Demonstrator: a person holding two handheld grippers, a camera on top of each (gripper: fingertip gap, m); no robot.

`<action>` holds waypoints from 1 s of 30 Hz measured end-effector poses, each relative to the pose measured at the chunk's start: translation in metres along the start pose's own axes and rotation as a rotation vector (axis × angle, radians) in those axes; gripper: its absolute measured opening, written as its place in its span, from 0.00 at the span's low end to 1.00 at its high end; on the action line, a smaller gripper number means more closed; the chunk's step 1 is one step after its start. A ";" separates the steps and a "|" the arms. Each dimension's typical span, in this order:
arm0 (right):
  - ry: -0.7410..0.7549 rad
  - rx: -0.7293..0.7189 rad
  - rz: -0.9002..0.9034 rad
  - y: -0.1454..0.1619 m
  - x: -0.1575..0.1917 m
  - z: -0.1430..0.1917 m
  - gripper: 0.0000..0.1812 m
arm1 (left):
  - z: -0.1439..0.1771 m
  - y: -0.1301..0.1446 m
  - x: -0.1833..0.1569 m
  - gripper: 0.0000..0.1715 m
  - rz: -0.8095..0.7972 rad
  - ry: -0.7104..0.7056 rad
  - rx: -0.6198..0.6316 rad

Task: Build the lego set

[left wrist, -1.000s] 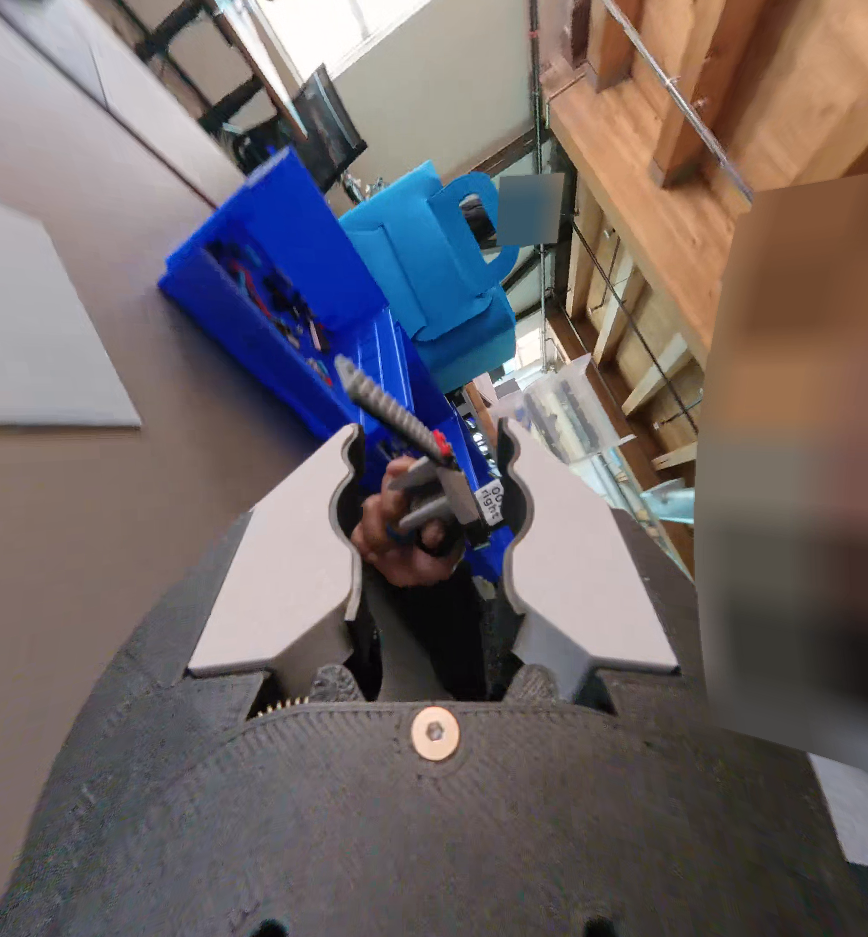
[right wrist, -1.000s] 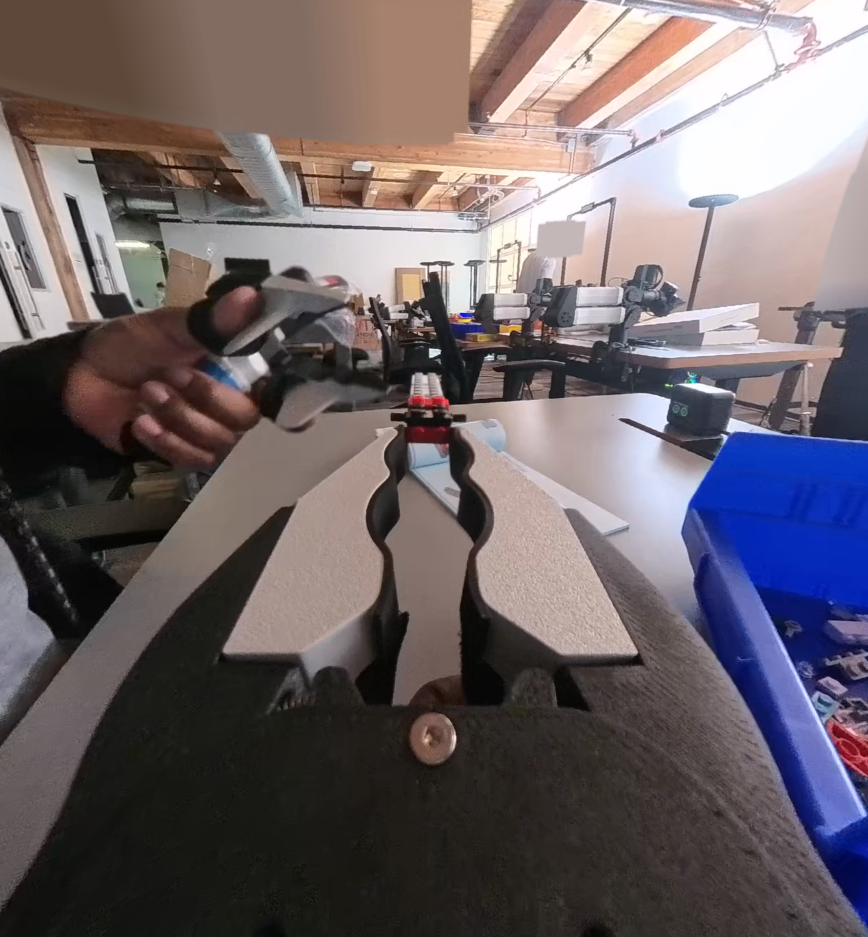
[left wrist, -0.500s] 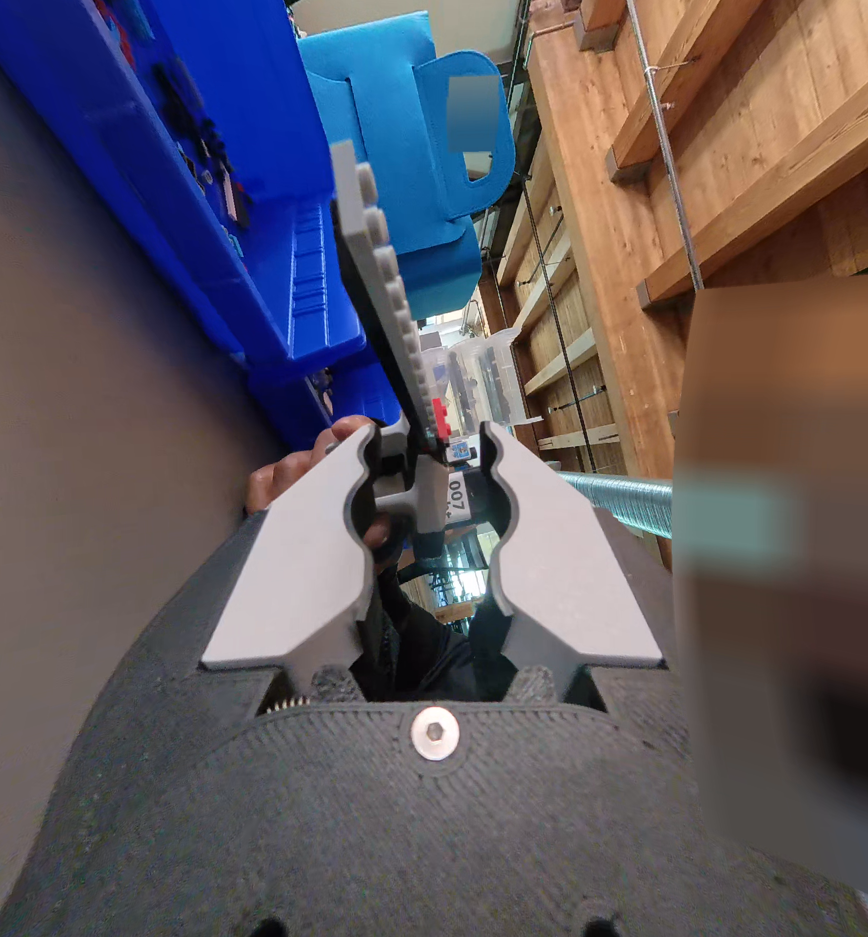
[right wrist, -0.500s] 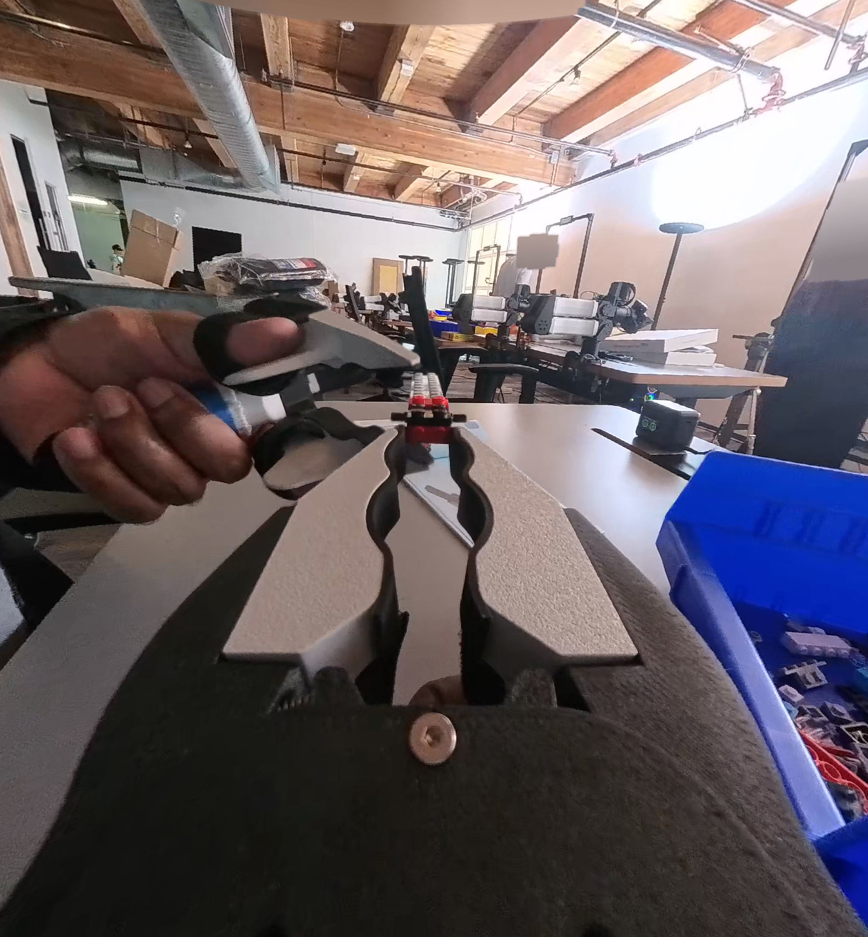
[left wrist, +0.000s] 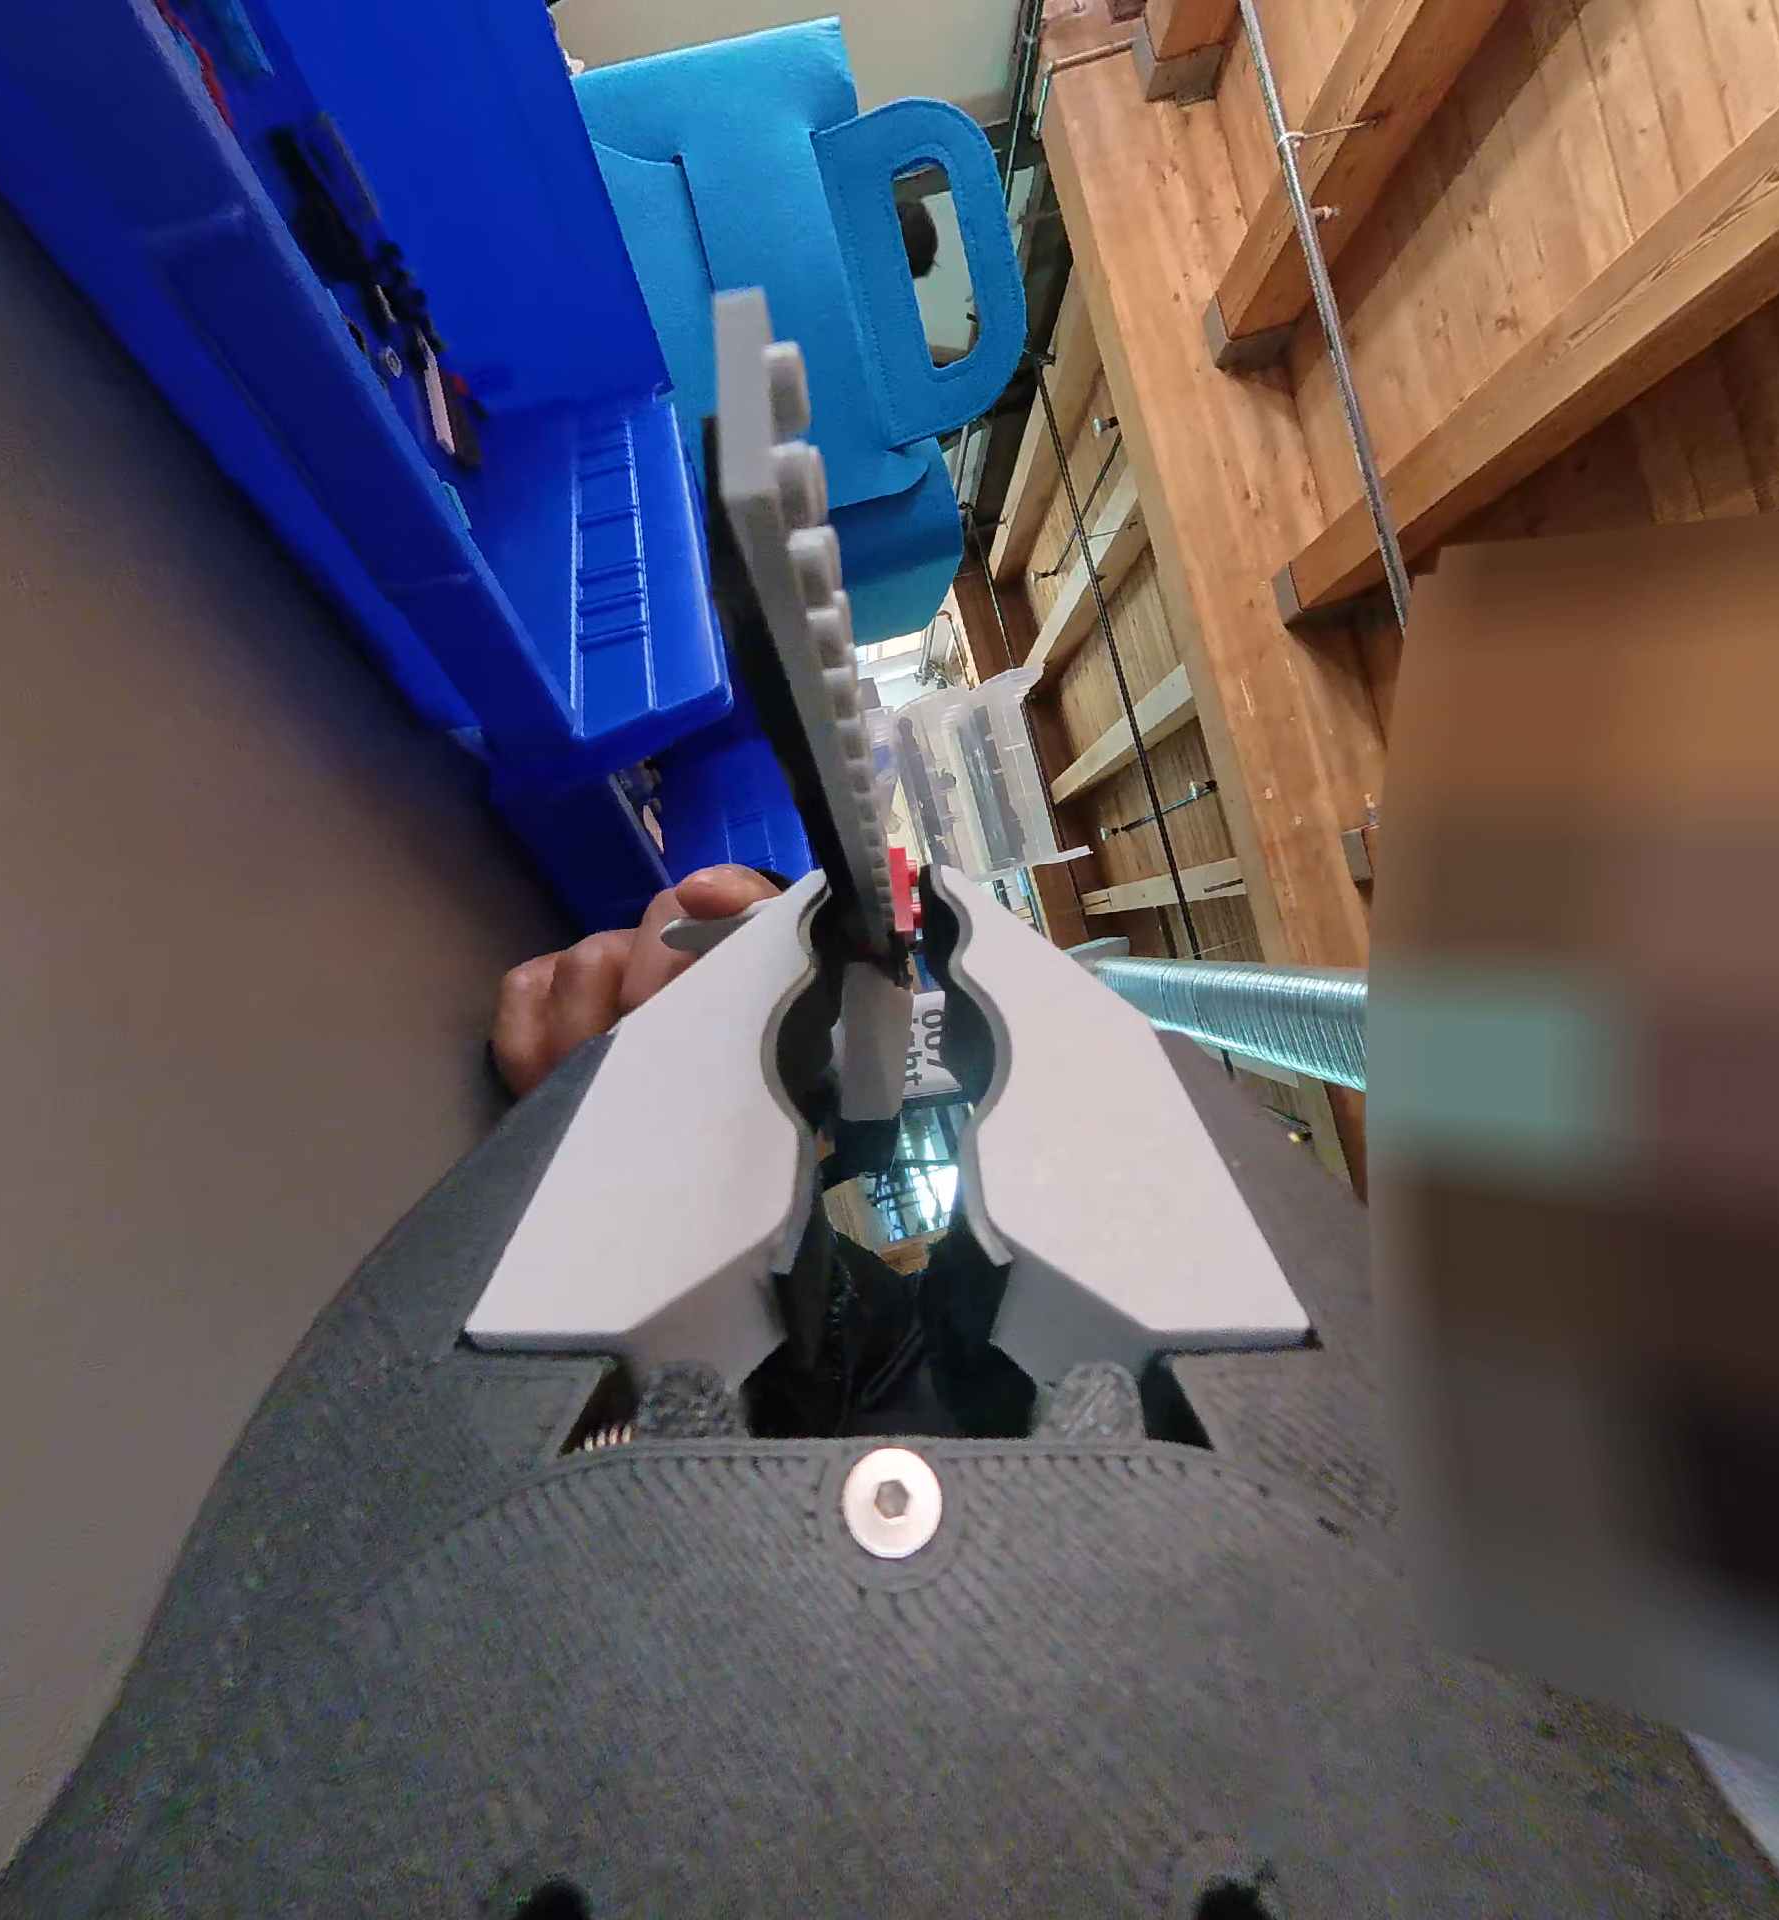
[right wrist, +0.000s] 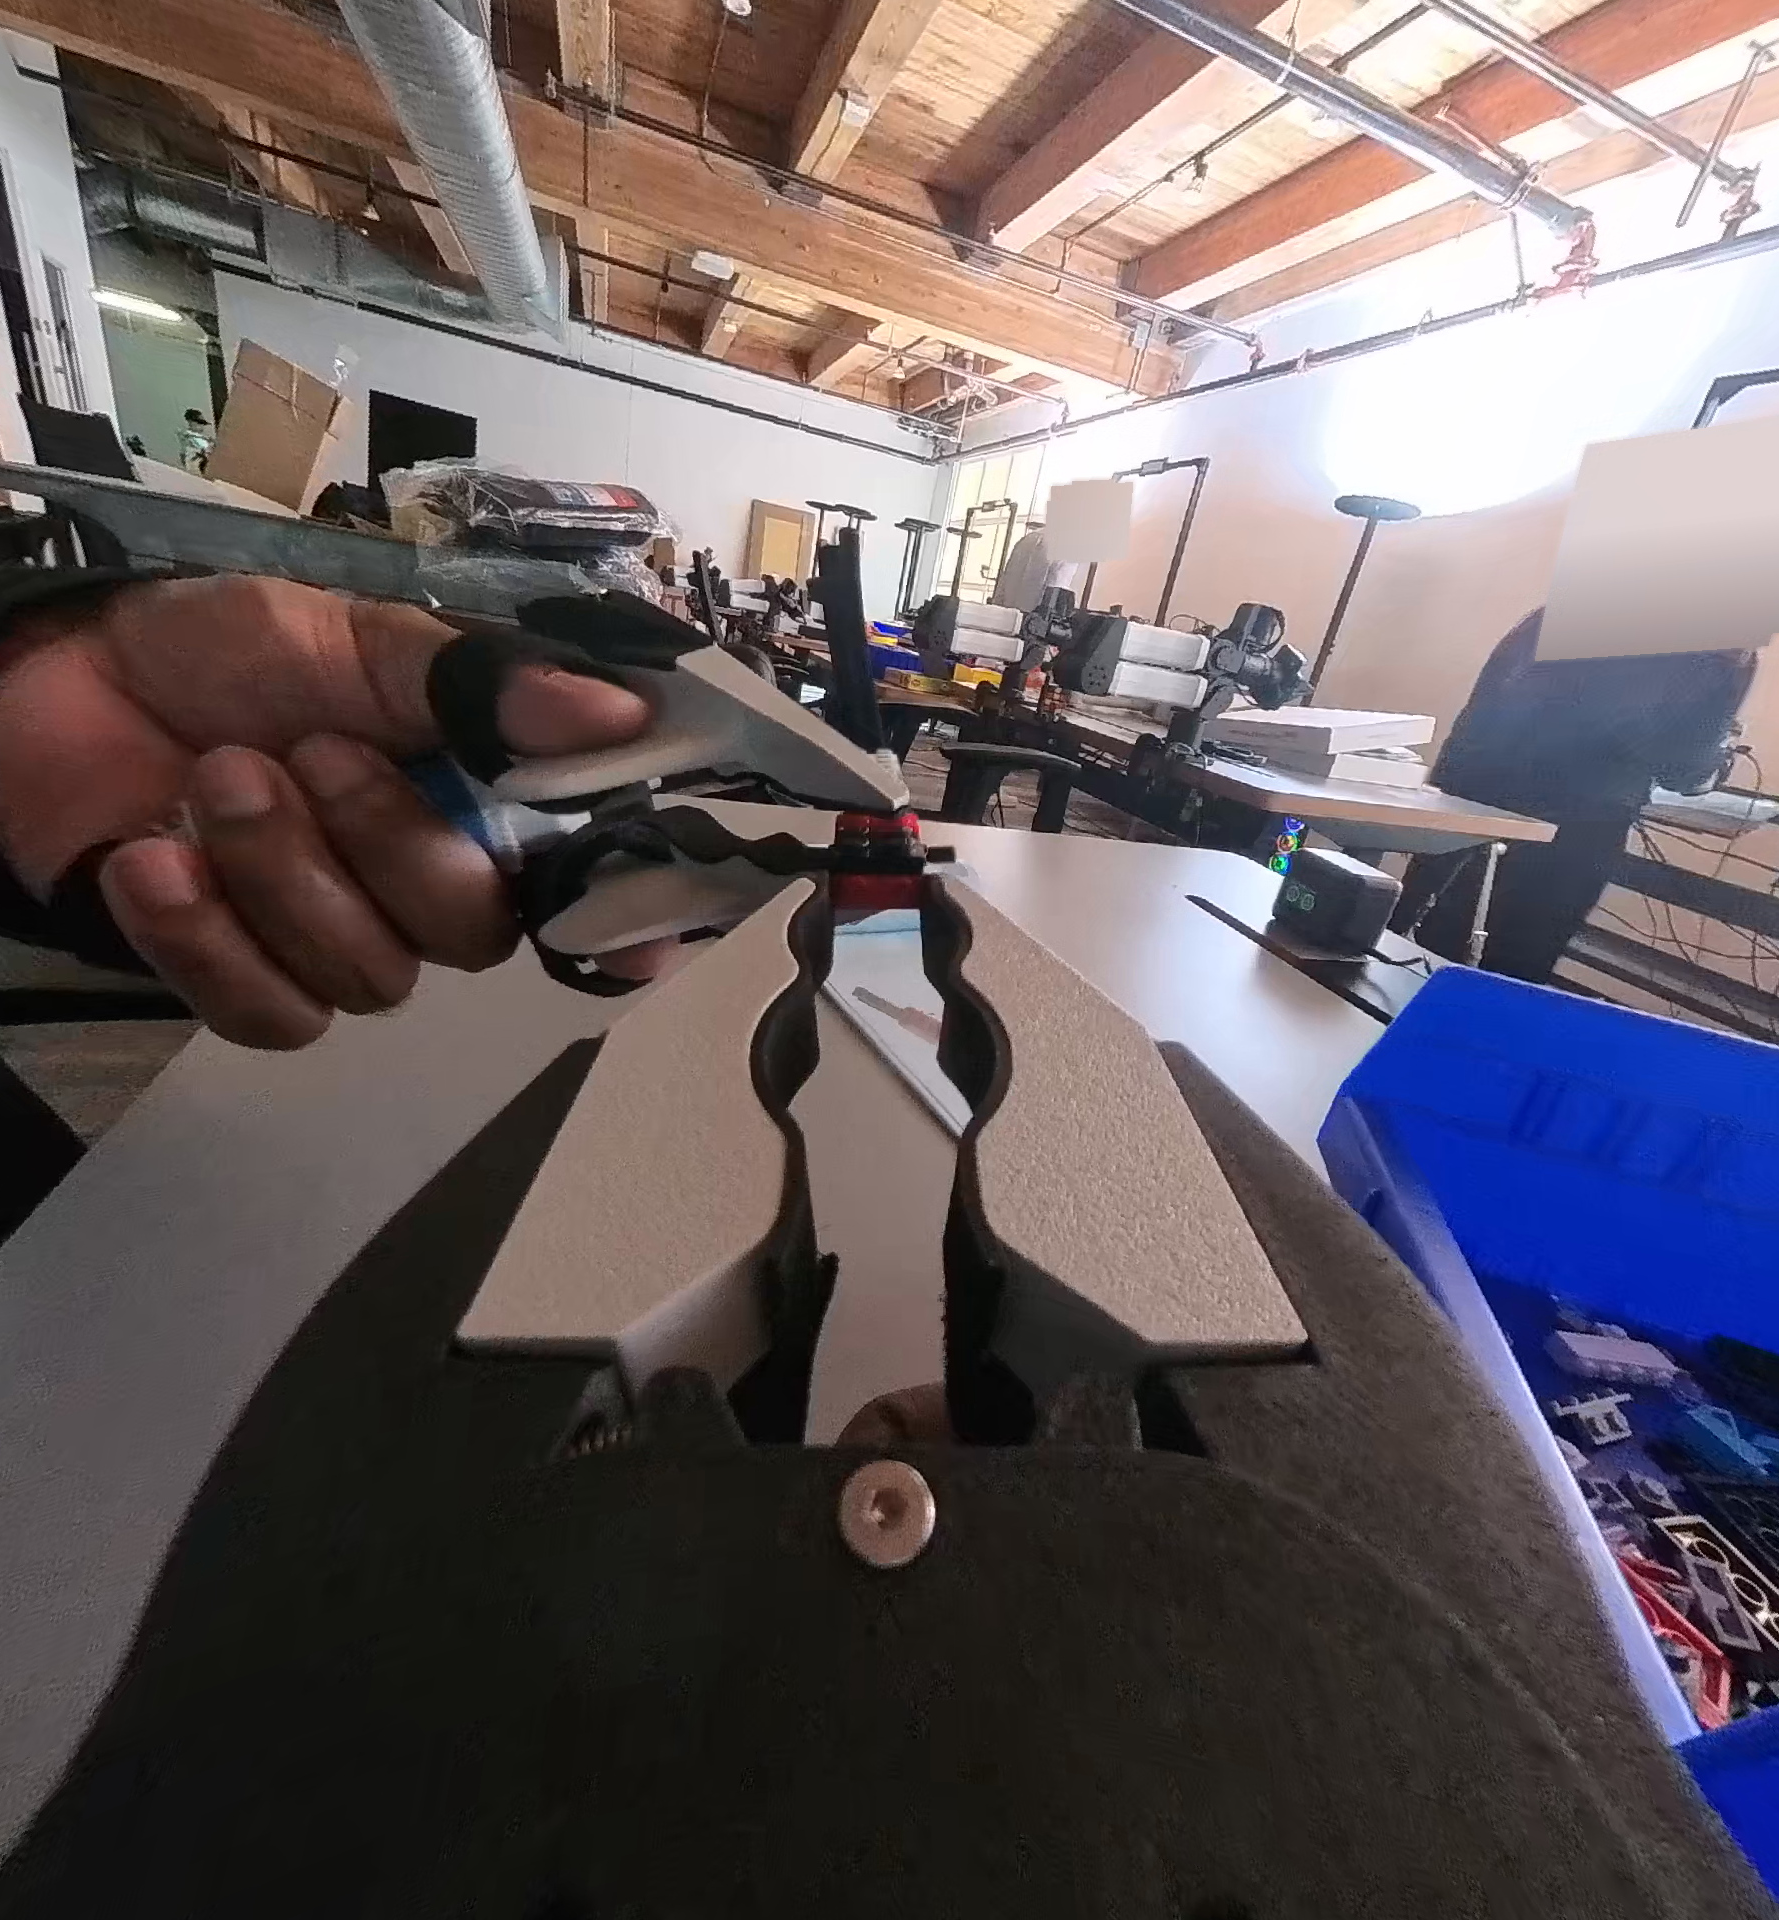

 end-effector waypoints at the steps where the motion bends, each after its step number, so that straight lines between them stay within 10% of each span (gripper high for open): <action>1: 0.001 -0.002 0.004 0.000 0.000 0.000 0.11 | 0.000 0.000 0.000 0.07 -0.008 0.002 0.000; 30: 0.077 -0.015 0.205 -0.004 0.008 -0.001 0.11 | 0.004 -0.003 0.001 0.18 -0.058 0.141 -0.009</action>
Point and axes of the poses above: each gripper's, where its closed fingertips meet, z back along the fingers, y out of its underside, x = y × z across the jaws, the point moved 8 cm from there along z, back along the fingers, and after that the axes turned 10 degrees about -z, right-handed, at the moved point
